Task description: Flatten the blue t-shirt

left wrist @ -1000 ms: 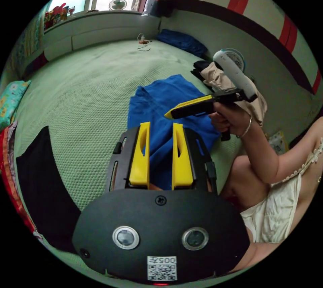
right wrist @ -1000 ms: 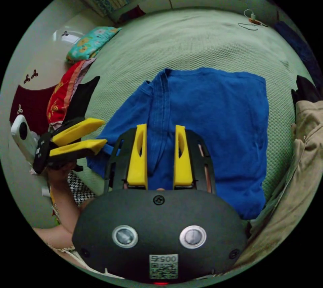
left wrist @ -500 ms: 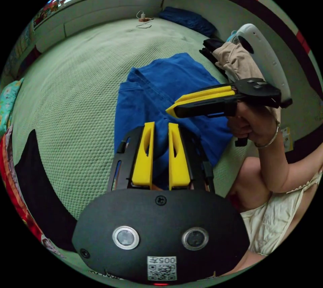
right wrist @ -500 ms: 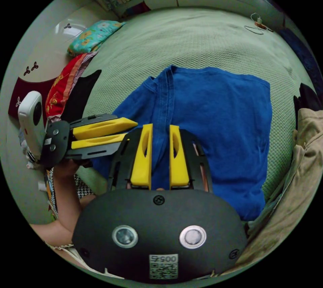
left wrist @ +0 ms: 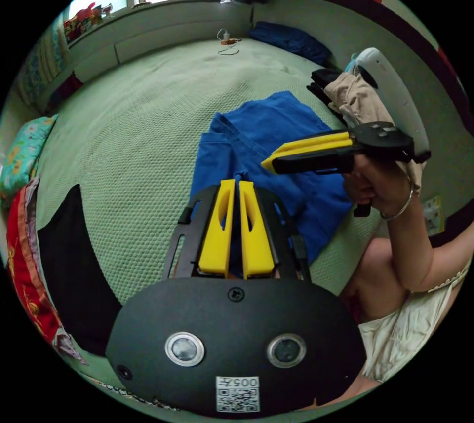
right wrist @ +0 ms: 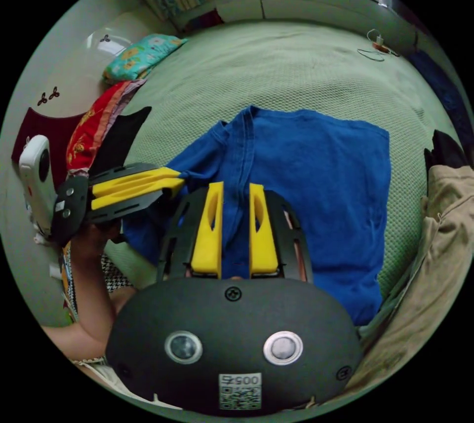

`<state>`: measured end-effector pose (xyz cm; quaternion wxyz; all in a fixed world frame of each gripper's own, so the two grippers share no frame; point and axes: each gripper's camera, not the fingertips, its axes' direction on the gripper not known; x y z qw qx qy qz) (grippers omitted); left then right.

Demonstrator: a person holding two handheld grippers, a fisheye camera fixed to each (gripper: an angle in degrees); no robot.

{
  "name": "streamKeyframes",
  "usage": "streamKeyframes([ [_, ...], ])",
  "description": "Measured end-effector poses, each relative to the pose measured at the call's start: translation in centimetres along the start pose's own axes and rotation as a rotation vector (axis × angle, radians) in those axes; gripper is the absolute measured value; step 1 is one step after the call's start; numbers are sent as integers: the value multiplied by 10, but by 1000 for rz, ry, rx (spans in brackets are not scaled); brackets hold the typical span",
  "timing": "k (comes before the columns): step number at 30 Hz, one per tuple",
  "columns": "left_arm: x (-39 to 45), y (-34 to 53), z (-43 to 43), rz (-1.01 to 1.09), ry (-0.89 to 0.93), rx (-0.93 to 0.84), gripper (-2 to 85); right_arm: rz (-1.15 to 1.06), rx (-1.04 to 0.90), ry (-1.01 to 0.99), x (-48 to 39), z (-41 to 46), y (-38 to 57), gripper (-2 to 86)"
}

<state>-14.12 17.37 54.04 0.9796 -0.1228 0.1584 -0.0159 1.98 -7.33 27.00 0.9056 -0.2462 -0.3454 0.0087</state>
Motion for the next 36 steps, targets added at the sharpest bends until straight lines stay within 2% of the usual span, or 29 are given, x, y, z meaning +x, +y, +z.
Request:
streamKeyframes([
  [5, -21, 15, -20, -134, -77, 98, 26, -39, -38, 16, -10, 8, -4, 104],
  [10, -40, 26, -27, -287, -220, 119, 26, -75, -53, 116, -24, 12, -6, 52],
  [15, -62, 42, -37, -448, -241, 156, 27, -110, -52, 187, -35, 7, -5, -9],
  [18, -71, 52, -46, -524, -261, 187, 18, -128, -35, 168, -35, 0, -3, -14],
  [21, -77, 61, -54, -608, -361, 195, 0, -148, -5, 119, -33, -12, 0, -16],
  [24, -81, 65, -57, -591, -262, 230, -2, -153, 18, -45, -29, -27, 2, -15],
  [25, -80, 64, -56, -555, -207, 241, 0, -161, 33, -89, -29, -30, 3, -16],
  [27, -75, 59, -54, -474, -136, 235, 6, -180, 72, -305, -25, -38, 5, -16],
  [29, -62, 49, -48, -337, -51, 200, 28, -193, 78, -405, -24, -41, 7, -16],
  [34, -38, 34, -35, -179, -65, 122, 57, -288, 70, -382, -34, -47, 14, -14],
  [36, -33, 30, -32, -147, -42, 108, 63, -388, 62, -378, -47, -51, 20, -14],
])
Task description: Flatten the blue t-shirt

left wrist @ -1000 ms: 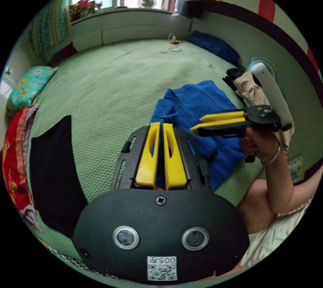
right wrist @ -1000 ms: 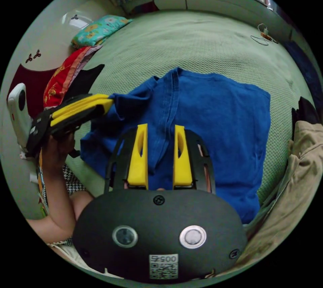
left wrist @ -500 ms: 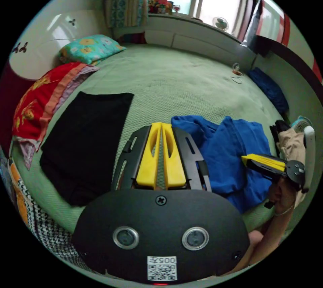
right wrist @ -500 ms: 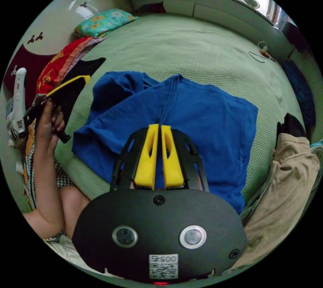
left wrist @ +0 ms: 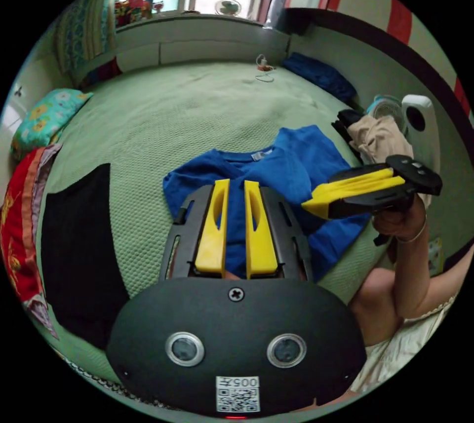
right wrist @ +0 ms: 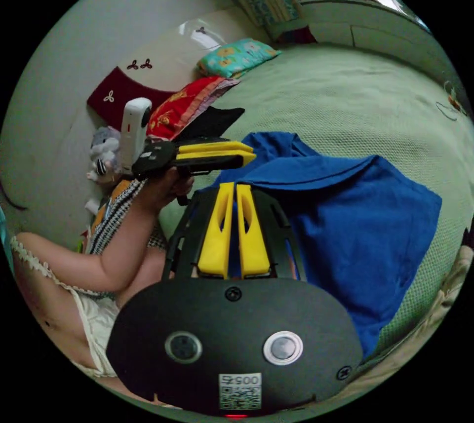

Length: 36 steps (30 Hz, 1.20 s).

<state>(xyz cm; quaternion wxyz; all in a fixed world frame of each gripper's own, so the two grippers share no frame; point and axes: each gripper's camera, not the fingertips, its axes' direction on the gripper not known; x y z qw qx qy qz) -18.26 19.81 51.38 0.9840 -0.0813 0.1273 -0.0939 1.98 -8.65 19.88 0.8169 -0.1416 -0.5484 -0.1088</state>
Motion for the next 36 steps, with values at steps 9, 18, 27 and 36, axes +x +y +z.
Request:
streamKeyframes([
  [9, 5, -3, 4, 15, 44, -23, 81, -333, -273, 42, -59, 35, 11, -16],
  [18, 15, -10, 13, 43, 46, -56, 82, -524, -320, -81, -97, 25, 29, -7],
  [27, 24, -15, 23, 78, 47, -117, 69, -297, 19, -21, -57, -40, 36, 45],
  [36, 51, -18, 42, 246, 86, -257, 40, -27, 161, 215, -33, -52, 38, 110],
])
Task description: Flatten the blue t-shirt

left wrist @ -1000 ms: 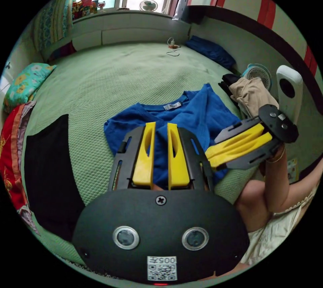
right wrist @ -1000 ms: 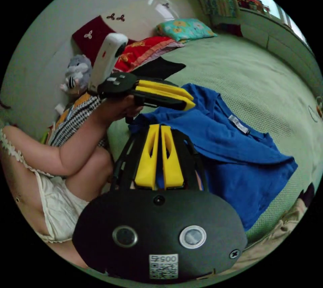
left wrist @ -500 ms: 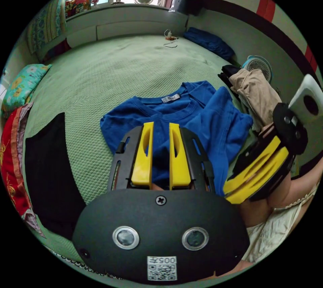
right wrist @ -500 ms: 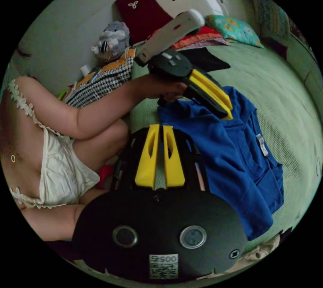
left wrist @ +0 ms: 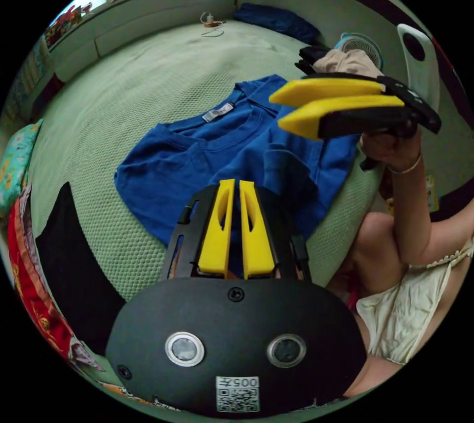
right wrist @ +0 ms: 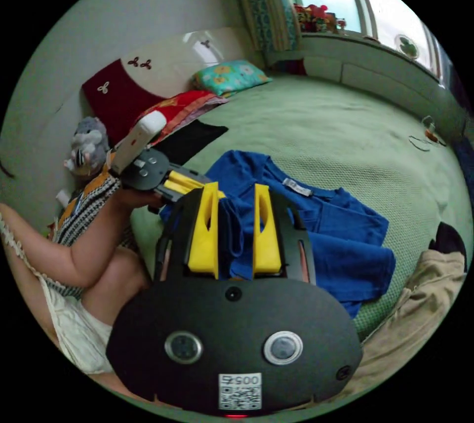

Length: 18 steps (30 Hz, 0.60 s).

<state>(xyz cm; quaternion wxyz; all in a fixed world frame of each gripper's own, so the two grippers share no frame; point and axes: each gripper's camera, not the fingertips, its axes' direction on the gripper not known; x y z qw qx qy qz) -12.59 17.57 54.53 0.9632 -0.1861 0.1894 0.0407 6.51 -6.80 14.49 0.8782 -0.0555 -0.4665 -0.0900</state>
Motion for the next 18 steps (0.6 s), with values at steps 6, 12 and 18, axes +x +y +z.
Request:
streamKeyframes([
  [6, -5, 2, -17, -50, 17, 154, 64, 40, -113, 89, 5, 19, 3, 116],
  [12, -18, 2, -15, -157, -43, 150, 135, -22, -280, 198, -12, 54, 3, 102],
  [18, -17, -4, -13, -164, -56, 161, 121, -59, -390, 246, -23, 73, 5, 0],
])
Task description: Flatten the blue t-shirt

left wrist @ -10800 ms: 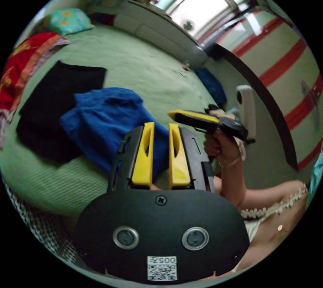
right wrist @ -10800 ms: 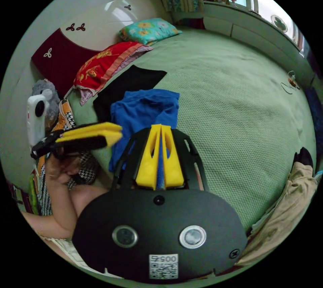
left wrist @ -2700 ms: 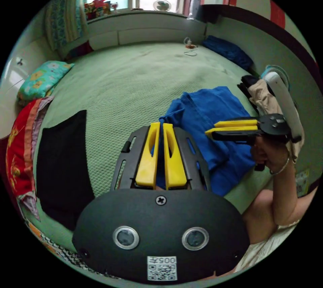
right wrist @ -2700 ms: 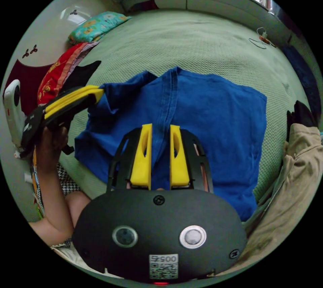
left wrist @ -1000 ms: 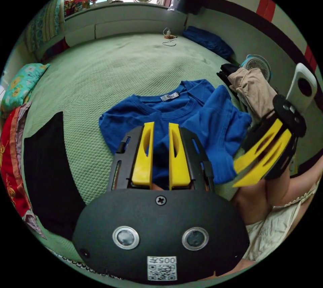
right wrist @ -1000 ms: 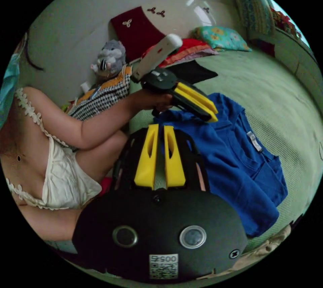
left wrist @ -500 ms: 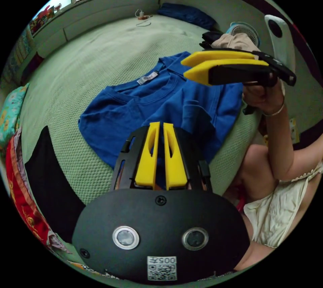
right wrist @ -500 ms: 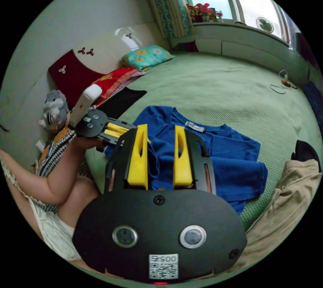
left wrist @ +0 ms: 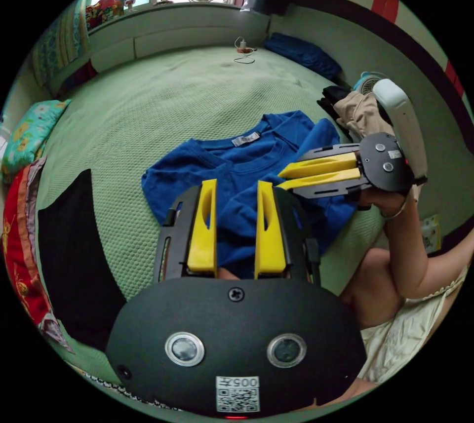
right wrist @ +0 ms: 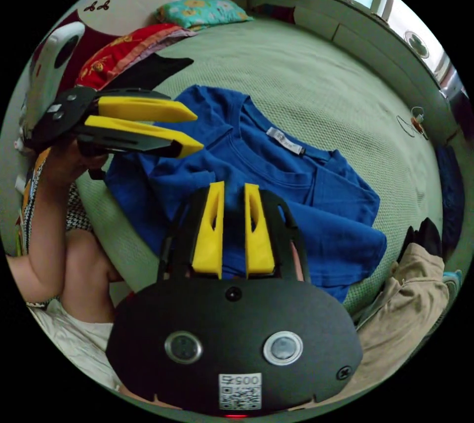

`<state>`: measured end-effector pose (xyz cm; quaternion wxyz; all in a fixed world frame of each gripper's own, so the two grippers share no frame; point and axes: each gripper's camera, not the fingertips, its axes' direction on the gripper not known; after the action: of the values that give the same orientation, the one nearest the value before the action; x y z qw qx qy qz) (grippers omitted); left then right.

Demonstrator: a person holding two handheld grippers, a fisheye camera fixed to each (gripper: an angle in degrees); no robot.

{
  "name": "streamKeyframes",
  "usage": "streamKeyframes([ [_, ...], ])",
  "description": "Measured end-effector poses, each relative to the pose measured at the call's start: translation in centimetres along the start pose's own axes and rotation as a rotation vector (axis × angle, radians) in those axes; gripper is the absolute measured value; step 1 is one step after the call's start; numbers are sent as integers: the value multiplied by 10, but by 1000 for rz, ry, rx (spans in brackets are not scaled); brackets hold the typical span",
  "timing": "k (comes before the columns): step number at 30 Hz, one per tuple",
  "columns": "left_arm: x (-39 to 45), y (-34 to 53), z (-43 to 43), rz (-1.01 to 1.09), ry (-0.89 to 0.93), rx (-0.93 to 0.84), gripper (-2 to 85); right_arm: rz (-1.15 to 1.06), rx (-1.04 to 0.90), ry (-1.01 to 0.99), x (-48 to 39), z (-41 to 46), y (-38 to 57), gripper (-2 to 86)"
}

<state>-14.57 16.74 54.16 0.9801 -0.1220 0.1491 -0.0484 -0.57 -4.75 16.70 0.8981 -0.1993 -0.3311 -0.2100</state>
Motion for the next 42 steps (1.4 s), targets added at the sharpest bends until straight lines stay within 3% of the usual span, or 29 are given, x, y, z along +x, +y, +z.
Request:
streamKeyframes([
  [5, -1, -2, -1, -19, 6, 13, 117, -47, 51, -168, 8, -28, 17, -15],
  [9, -2, -2, -2, -35, 9, 31, 118, -271, 60, -380, -5, -54, 36, -17],
  [15, -5, -3, 5, -50, -9, -11, 118, -647, 28, -457, -52, -75, 59, -15],
  [19, -4, -5, 9, -44, -47, -41, 117, -687, 97, -463, -51, -91, 70, -14],
  [26, -11, -5, 8, -94, -72, -47, 113, -508, 409, -538, 6, -124, 83, 13],
  [30, -21, -3, 8, -162, -105, -53, 116, -83, 641, -444, 64, -126, 84, 68],
  [36, -51, 11, -6, -389, -128, 38, 136, 570, 464, -31, 136, -87, 92, 102],
  [39, -63, 16, -4, -465, -108, 34, 136, 751, 345, 127, 156, -67, 96, 105],
  [42, -67, 16, 4, -485, -130, -32, 135, 783, 242, 199, 166, -51, 90, 108],
])
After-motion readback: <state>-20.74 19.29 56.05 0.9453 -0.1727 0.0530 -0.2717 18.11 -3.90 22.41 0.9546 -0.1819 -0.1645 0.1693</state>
